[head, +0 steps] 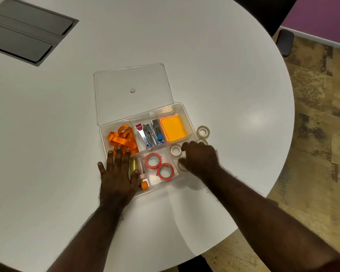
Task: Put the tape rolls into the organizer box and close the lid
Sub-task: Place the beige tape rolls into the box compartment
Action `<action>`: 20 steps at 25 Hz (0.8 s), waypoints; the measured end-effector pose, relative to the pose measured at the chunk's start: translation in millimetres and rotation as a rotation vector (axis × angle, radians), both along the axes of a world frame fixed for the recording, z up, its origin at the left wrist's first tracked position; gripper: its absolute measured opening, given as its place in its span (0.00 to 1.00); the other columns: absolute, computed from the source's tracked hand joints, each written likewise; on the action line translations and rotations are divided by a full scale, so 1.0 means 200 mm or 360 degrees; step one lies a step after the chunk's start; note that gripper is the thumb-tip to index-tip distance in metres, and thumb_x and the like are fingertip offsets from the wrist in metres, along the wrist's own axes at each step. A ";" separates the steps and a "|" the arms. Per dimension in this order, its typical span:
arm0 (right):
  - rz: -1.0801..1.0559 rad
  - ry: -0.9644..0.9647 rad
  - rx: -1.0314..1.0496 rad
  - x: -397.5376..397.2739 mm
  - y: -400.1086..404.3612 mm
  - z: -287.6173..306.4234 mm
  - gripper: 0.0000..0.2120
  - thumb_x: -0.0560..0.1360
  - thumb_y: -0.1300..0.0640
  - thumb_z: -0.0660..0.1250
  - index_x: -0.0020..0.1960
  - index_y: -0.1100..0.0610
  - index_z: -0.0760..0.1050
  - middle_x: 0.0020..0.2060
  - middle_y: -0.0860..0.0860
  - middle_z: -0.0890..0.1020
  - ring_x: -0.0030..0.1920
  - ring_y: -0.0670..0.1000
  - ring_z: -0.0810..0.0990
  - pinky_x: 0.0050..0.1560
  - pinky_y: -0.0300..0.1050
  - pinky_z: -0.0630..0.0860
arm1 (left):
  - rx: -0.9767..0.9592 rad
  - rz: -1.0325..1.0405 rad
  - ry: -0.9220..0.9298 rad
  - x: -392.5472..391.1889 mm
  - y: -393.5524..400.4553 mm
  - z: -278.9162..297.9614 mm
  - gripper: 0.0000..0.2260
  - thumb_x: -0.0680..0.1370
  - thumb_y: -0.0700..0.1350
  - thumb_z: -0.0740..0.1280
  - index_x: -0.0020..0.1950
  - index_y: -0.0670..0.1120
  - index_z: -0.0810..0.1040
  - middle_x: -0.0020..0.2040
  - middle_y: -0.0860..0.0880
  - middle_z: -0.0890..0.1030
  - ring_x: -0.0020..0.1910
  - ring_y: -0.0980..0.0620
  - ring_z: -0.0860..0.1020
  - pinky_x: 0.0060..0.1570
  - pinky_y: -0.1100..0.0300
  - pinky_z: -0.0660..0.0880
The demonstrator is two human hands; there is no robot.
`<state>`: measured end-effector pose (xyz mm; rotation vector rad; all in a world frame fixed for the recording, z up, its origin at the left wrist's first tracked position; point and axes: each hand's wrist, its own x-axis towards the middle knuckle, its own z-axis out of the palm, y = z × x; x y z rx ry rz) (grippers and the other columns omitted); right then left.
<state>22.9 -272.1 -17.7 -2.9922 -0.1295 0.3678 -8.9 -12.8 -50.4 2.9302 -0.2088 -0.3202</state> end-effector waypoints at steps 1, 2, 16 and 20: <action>-0.0046 -0.0094 0.0066 0.02 -0.04 0.02 0.17 0.74 0.43 0.67 0.58 0.50 0.75 0.52 0.50 0.83 0.50 0.55 0.82 0.48 0.47 0.78 | 0.0001 -0.0003 -0.0002 0.00 0.00 0.00 0.34 0.78 0.62 0.42 0.78 0.44 0.57 0.79 0.40 0.55 0.78 0.38 0.51 0.73 0.30 0.51; -0.0146 -0.0160 0.0143 0.06 -0.10 0.04 0.14 0.74 0.45 0.66 0.57 0.49 0.75 0.51 0.49 0.83 0.50 0.55 0.82 0.47 0.47 0.78 | -0.0003 -0.0005 -0.0009 0.00 0.00 0.00 0.34 0.79 0.62 0.42 0.78 0.44 0.57 0.79 0.40 0.55 0.78 0.37 0.51 0.73 0.30 0.51; -0.0126 0.0159 -0.0022 0.10 -0.40 -0.17 0.30 0.71 0.52 0.71 0.71 0.45 0.66 0.58 0.55 0.73 0.53 0.59 0.76 0.44 0.53 0.80 | -0.0028 0.0002 -0.0049 -0.01 0.00 -0.01 0.33 0.79 0.62 0.43 0.78 0.44 0.56 0.80 0.41 0.54 0.78 0.38 0.50 0.73 0.32 0.49; -0.0003 0.0049 -0.0146 0.10 -0.41 -0.18 0.27 0.71 0.53 0.71 0.69 0.46 0.69 0.58 0.54 0.74 0.51 0.59 0.77 0.41 0.52 0.78 | -0.0048 0.0011 -0.0057 0.00 0.00 -0.01 0.33 0.79 0.63 0.43 0.78 0.44 0.56 0.79 0.41 0.54 0.78 0.39 0.50 0.73 0.32 0.48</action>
